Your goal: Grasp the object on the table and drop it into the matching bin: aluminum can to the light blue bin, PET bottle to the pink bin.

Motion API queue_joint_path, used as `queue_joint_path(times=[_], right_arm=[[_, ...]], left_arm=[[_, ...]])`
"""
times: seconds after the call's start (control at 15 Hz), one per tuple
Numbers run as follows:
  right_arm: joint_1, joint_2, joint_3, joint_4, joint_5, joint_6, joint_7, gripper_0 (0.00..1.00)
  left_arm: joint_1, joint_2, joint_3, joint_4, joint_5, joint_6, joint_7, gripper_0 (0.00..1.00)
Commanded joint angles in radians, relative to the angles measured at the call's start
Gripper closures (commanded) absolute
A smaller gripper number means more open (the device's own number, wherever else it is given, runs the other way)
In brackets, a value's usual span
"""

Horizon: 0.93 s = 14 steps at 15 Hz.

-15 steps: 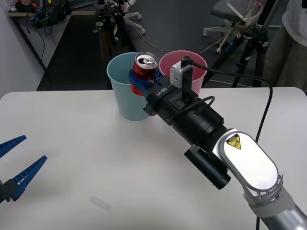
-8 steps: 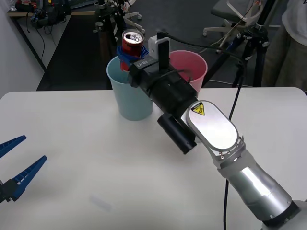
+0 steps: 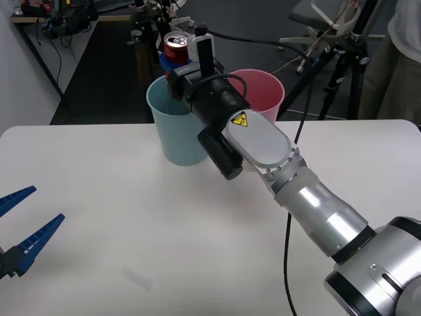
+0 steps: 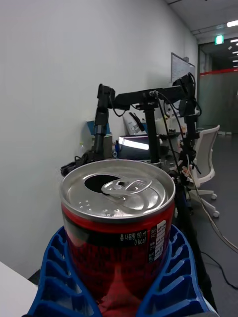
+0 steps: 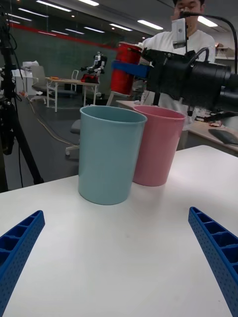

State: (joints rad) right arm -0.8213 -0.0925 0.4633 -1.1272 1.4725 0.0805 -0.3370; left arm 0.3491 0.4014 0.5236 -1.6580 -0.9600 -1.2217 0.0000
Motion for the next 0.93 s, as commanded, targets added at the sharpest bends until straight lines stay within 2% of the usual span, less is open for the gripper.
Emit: queue_joint_path(times=[0.07, 0.33, 0.4, 0.47, 0.93], right_arm=[[-0.019, 0.005, -0.002, 0.046, 0.0, 0.001, 0.003, 1.0], [-0.019, 0.005, 0.002, 0.047, 0.0, 0.001, 0.0, 0.99], [-0.019, 0.005, 0.002, 0.05, -0.003, 0.001, 0.0, 0.24], [-0.021, 0.005, 0.002, 0.066, -0.005, -0.004, 0.0, 0.0], [-0.021, 0.005, 0.002, 0.072, -0.005, -0.005, 0.004, 0.0]], left_arm=[[0.0, 0.0, 0.0, 0.0, 0.0, 0.0, 0.0, 0.0], [0.0, 0.0, 0.0, 0.0, 0.0, 0.0, 0.0, 0.0], [0.0, 0.0, 0.0, 0.0, 0.0, 0.0, 0.0, 0.0], [0.0, 0.0, 0.0, 0.0, 0.0, 0.0, 0.0, 0.0], [0.0, 0.0, 0.0, 0.0, 0.0, 0.0, 0.0, 0.0]])
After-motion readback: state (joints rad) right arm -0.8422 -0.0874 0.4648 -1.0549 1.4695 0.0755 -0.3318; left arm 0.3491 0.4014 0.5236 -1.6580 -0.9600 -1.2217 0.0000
